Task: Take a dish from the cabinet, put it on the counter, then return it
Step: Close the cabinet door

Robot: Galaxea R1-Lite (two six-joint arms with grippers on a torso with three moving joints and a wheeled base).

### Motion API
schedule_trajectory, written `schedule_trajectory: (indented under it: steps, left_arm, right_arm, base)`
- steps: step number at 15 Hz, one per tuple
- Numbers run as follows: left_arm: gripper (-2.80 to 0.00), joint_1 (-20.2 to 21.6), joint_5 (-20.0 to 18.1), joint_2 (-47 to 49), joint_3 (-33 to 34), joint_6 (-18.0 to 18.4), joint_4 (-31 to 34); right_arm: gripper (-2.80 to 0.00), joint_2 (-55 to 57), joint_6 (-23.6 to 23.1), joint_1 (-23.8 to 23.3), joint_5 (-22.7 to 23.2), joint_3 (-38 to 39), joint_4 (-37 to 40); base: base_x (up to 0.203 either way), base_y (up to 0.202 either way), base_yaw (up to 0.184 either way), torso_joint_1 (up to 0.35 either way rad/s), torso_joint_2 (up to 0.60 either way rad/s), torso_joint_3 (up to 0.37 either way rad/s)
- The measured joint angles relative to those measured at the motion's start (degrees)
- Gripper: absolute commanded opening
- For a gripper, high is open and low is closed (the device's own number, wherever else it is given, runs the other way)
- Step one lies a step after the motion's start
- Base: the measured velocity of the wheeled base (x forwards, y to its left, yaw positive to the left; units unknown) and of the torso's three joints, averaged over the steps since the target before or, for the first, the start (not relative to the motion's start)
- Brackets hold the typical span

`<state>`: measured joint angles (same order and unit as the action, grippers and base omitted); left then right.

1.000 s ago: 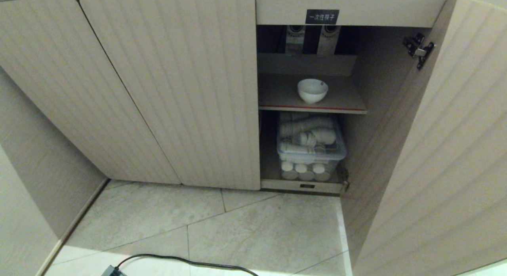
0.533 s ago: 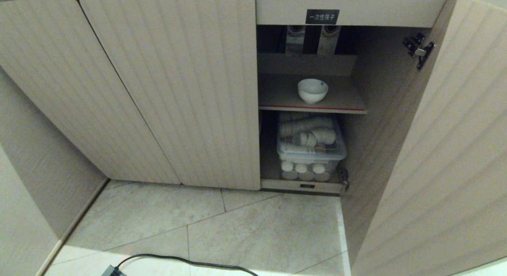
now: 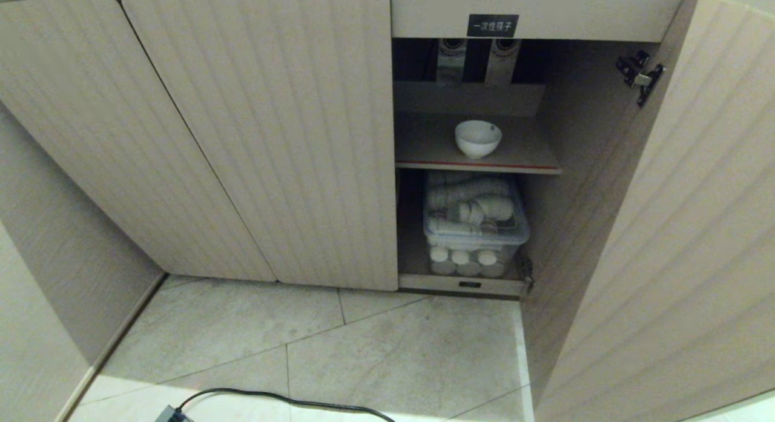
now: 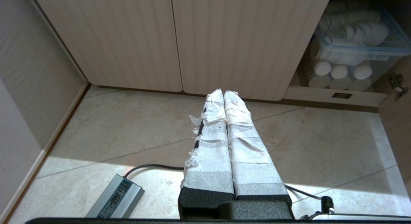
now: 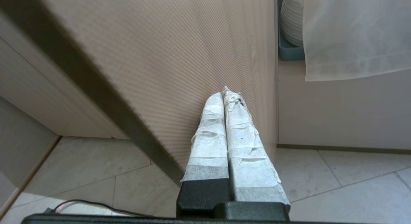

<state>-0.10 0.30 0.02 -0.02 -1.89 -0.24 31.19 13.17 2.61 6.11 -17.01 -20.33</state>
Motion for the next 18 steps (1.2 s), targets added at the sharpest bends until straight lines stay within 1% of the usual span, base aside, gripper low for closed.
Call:
schedule_trajectory:
  steps: [2, 6, 12, 18]
  left_arm:
    - [-2.80, 0.00, 0.00, 0.00, 0.00, -0.01, -0.01]
    - [-2.80, 0.01, -0.01, 0.00, 0.00, -0.01, -0.01]
    - [-2.80, 0.00, -0.01, 0.00, 0.00, -0.05, 0.02]
    - [-2.80, 0.00, 0.00, 0.00, 0.02, -0.01, 0.02]
  right_arm:
    - [-2.80, 1.80, 0.04, 0.16, -0.02, -1.00, -0.02]
    - [-2.80, 4.82, 0.13, 2.98, -0.07, -3.02, -1.00]
    - [-2.80, 6.08, 0.13, 6.57, -0.11, -3.65, -1.22]
    - [-2.80, 7.46, 0.11, 7.06, -0.07, -4.41, -1.11]
  base:
    - [0.000, 0.000, 0.000, 0.000, 0.00, 0.000]
    - [0.000, 0.000, 0.000, 0.000, 0.00, 0.000]
    - [0.000, 0.000, 0.000, 0.000, 0.00, 0.000]
    - [0.000, 0.000, 0.000, 0.000, 0.00, 0.000]
